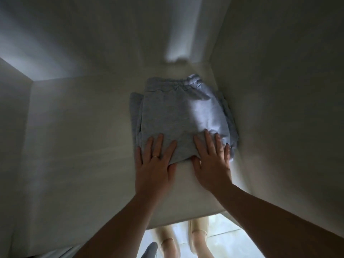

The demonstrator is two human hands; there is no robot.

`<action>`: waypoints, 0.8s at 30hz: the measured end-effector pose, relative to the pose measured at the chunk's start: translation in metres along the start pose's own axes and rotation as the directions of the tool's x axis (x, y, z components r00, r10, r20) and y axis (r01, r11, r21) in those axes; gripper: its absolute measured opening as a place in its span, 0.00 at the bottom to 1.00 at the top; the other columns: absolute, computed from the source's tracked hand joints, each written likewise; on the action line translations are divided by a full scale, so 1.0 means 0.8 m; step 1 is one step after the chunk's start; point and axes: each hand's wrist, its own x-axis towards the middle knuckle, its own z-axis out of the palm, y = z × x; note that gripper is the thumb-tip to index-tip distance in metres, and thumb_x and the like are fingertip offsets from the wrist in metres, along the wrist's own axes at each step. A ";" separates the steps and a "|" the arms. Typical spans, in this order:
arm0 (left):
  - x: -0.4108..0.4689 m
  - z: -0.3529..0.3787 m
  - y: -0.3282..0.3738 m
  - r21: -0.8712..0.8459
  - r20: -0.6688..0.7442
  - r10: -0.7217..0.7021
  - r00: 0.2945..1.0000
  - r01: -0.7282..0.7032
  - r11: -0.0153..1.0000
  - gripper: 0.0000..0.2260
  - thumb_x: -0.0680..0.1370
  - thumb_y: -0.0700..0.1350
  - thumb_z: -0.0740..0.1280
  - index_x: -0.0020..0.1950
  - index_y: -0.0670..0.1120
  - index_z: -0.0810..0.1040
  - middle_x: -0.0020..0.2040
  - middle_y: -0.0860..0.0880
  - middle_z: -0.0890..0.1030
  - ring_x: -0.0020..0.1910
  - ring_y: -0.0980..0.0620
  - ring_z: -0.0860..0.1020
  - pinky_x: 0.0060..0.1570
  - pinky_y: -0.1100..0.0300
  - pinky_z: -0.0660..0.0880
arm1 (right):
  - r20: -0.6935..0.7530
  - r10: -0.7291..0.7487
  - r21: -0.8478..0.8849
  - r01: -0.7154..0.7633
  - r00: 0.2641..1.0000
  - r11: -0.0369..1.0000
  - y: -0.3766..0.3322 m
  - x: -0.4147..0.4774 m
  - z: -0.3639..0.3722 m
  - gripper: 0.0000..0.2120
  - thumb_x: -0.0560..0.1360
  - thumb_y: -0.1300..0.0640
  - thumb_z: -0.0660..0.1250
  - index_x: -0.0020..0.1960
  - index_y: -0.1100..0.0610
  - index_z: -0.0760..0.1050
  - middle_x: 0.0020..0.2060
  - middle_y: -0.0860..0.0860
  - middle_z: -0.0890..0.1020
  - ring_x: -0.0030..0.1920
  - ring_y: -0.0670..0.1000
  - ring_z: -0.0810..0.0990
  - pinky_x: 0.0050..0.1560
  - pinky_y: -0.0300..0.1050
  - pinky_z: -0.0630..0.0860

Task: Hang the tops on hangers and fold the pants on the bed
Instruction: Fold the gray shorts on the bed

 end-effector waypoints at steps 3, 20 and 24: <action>0.044 0.016 -0.005 0.011 -0.081 -0.009 0.997 0.010 1.000 0.27 0.78 0.59 0.58 0.78 0.63 0.62 0.81 0.51 0.60 0.79 0.44 0.56 0.76 0.38 0.52 | -0.057 0.016 -0.040 -0.018 0.998 0.999 -0.002 0.044 0.003 0.35 0.76 0.40 0.42 0.81 0.46 0.52 0.82 0.51 0.50 0.81 0.60 0.46 0.78 0.65 0.44; 0.034 -0.003 0.004 -0.027 0.061 -0.102 0.993 0.103 0.994 0.30 0.80 0.60 0.54 0.81 0.53 0.59 0.82 0.44 0.57 0.80 0.40 0.55 0.75 0.36 0.54 | 0.032 0.034 -0.197 -0.027 0.999 0.980 0.017 0.054 -0.014 0.33 0.79 0.35 0.38 0.78 0.45 0.32 0.79 0.52 0.32 0.80 0.59 0.36 0.77 0.66 0.40; -0.075 -0.014 0.024 -0.053 0.168 -0.101 0.981 0.111 0.992 0.28 0.78 0.59 0.56 0.78 0.52 0.67 0.80 0.43 0.61 0.77 0.37 0.63 0.72 0.36 0.58 | 0.086 0.035 -0.076 -0.028 0.996 0.997 0.011 -0.042 -0.013 0.34 0.79 0.38 0.45 0.81 0.51 0.55 0.81 0.57 0.52 0.79 0.64 0.52 0.74 0.72 0.54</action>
